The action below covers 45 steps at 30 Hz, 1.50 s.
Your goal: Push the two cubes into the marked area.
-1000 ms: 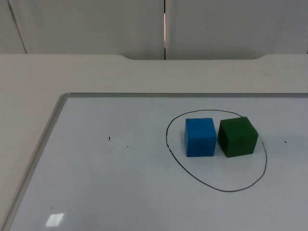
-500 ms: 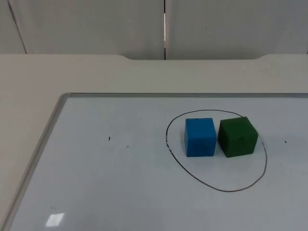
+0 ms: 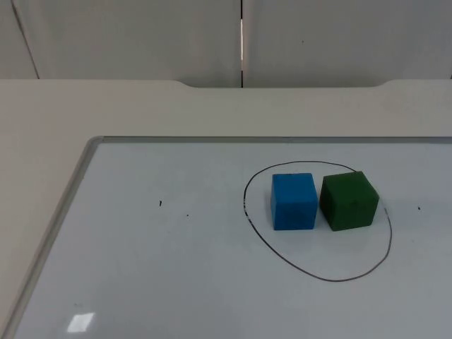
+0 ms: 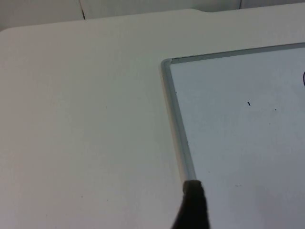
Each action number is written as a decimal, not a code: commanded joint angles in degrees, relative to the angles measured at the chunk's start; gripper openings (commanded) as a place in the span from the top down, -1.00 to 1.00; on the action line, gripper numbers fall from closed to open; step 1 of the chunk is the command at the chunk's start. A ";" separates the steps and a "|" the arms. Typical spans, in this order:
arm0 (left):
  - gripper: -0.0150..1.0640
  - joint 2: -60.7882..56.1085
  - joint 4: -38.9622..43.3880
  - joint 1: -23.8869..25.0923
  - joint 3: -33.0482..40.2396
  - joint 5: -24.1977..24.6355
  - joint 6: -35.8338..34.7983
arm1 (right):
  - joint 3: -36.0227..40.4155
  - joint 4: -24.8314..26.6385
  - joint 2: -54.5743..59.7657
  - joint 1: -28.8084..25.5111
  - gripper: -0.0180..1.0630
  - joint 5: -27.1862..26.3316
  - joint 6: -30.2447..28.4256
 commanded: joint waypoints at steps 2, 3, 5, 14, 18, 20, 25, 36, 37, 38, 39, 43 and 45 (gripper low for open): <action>-0.46 -0.20 -0.36 0.16 0.26 -0.20 -0.14 | 0.06 -0.29 -0.20 -0.13 -0.37 -0.13 -0.01; -0.53 -0.20 -0.36 0.16 0.26 -0.20 -0.14 | 0.06 -0.17 -0.20 -0.13 -0.37 -0.13 -0.01; -0.57 -0.20 -0.36 0.16 0.26 -0.20 -0.14 | 0.06 -0.17 -0.20 -0.13 -0.37 -0.13 -0.01; -0.65 -0.20 -0.36 0.16 0.26 -0.20 -0.25 | 0.06 -0.17 -0.20 -0.13 -0.37 -0.13 -0.01; -0.98 -0.20 -0.36 0.16 0.26 -0.20 -0.25 | 0.06 -0.16 -0.20 -0.13 -0.58 -0.13 -0.01; -0.98 -0.20 -0.36 0.16 0.26 -0.20 -0.25 | 0.06 -0.16 -0.20 -0.13 -0.71 -0.13 -0.01; -0.97 -0.20 -0.36 0.16 0.26 -0.20 -0.25 | 0.06 -0.16 -0.20 -0.13 -0.98 -0.13 -0.01; -0.97 -0.20 -0.60 0.16 0.26 -0.20 -0.25 | 0.06 -0.16 -0.20 -0.13 -0.98 -0.24 -0.01; -0.97 -0.20 -0.60 0.16 0.26 -0.20 -0.25 | 0.06 -0.16 -0.20 -0.13 -0.98 -0.24 -0.01; -0.97 -0.20 -0.60 0.16 0.26 -0.20 -0.25 | 0.06 -0.16 -0.20 -0.13 -0.98 -0.24 -0.01; -0.97 -0.20 -0.60 0.16 0.26 -0.20 -0.25 | 0.06 -0.16 -0.20 -0.13 -0.98 -0.24 -0.01; -0.97 -0.20 -0.60 0.16 0.26 -0.20 -0.25 | 0.06 -0.16 -0.20 -0.13 -0.98 -0.24 -0.01; -0.97 -0.20 -0.60 0.16 0.26 -0.20 -0.25 | 0.06 -0.16 -0.20 -0.13 -0.98 -0.24 -0.01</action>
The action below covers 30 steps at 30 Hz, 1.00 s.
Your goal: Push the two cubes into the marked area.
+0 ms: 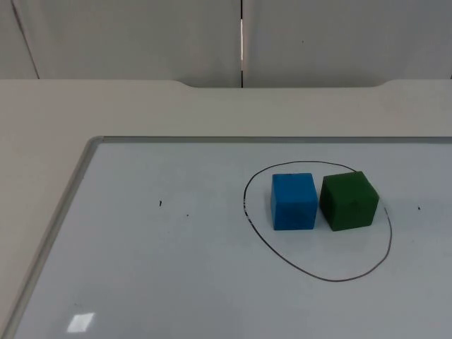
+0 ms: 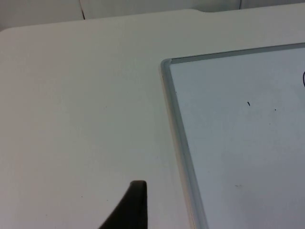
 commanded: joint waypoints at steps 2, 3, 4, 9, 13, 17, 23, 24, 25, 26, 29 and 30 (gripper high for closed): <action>-0.97 -0.20 -0.60 0.16 0.26 -0.20 -0.25 | 0.06 -0.16 -0.20 -0.13 -0.98 -0.24 -0.01; -0.97 -0.20 -0.60 0.16 0.26 -0.20 -0.25 | 0.06 -0.16 -0.20 -0.13 -0.98 -0.24 -0.01; -0.97 -0.20 -0.60 0.16 0.26 -0.20 -0.25 | 0.06 -0.16 -0.20 -0.13 -0.98 -0.24 -0.01; -0.97 -0.20 -0.60 0.16 0.26 -0.20 -0.25 | 0.06 -0.16 -0.20 -0.13 -0.98 -0.24 -0.01; -0.97 -0.20 -0.60 0.16 0.26 -0.20 -0.25 | 0.06 -0.16 -0.20 -0.13 -0.98 -0.24 -0.01; -0.97 -0.20 -0.47 1.56 0.26 -0.20 -0.25 | 0.06 -0.16 -0.20 -0.13 -0.98 -0.24 -0.01; -0.97 -0.20 -0.47 4.98 0.26 -0.20 -0.25 | 0.06 -0.16 -0.20 -0.13 -0.98 -0.22 -0.01; -0.97 -0.20 -0.47 4.98 0.26 -0.20 -0.25 | 0.06 -0.16 -0.20 -0.13 -0.98 -0.22 -0.01; -0.97 -0.20 -0.47 5.25 0.26 -0.20 -0.25 | 0.06 -0.16 -0.20 -0.13 -0.98 -0.22 -0.01; -0.97 -0.20 -0.47 5.25 0.26 -0.20 -0.25 | 0.06 -0.16 -0.20 -0.13 -0.98 -0.22 -0.01; -0.97 -0.20 -0.36 5.38 0.26 -0.20 -0.25 | 0.06 -0.16 -0.20 -0.13 -0.98 -0.22 -0.01; -0.97 -0.20 -0.36 5.38 0.26 -0.20 -0.25 | 0.06 -0.06 -0.20 -0.13 -0.98 -0.26 -0.01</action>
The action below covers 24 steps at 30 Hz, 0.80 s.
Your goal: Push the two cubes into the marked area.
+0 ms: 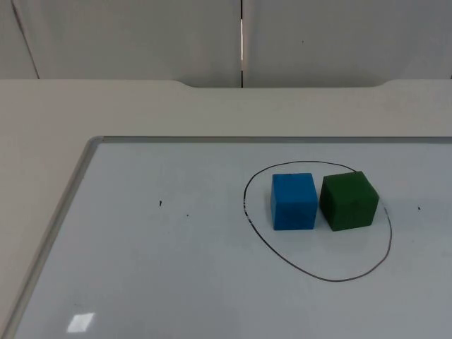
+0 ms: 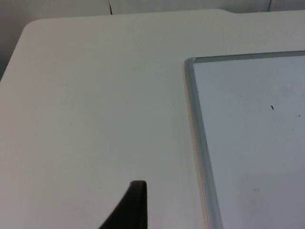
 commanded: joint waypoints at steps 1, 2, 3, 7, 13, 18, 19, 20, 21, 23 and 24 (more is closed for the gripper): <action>-0.97 -0.20 -0.36 0.20 0.26 -0.20 -0.25 | 0.06 -0.06 -0.20 -0.13 -0.98 -0.26 -0.01; -0.97 -0.20 -0.36 0.20 0.26 -0.20 -0.25 | 0.06 -0.08 -0.20 -0.23 -0.98 -0.26 -0.01; -0.97 -0.20 -0.36 0.20 0.26 -0.20 -0.25 | 0.06 -0.08 -0.20 -0.36 -0.98 -0.26 -0.01; -0.97 -0.20 -0.36 0.20 0.26 -0.20 -0.25 | 0.06 -0.08 -0.20 -3.15 -0.98 -0.26 -0.01; -0.97 -0.20 -0.36 0.20 0.26 -0.20 -0.25 | 0.06 -0.08 -0.20 -9.69 -0.98 -0.26 -0.01; -0.97 -0.20 -0.36 0.20 0.26 -0.20 -0.25 | 0.06 -0.08 -0.20 -16.37 -0.98 -0.35 -0.01; -0.97 -0.20 -0.36 0.20 0.26 -0.20 -0.25 | 0.06 -0.08 -0.20 -16.37 -0.98 -0.35 -0.01; -0.97 -0.20 -0.36 0.20 0.26 -0.20 -0.25 | 0.06 -0.08 -0.20 -17.44 -0.98 -0.35 -0.01; -0.97 -0.20 -0.36 0.20 0.26 -0.20 -0.25 | 0.06 -0.08 -0.20 -18.36 -0.98 -0.35 -0.01; -0.97 -0.20 -0.36 0.20 0.26 -0.20 -0.25 | 0.06 -0.08 -0.20 -19.56 -0.98 -0.35 -0.01; -0.97 -0.20 -0.36 0.20 0.26 -0.20 -0.25 | 0.06 -0.08 -0.20 -20.34 -0.98 -0.35 -0.01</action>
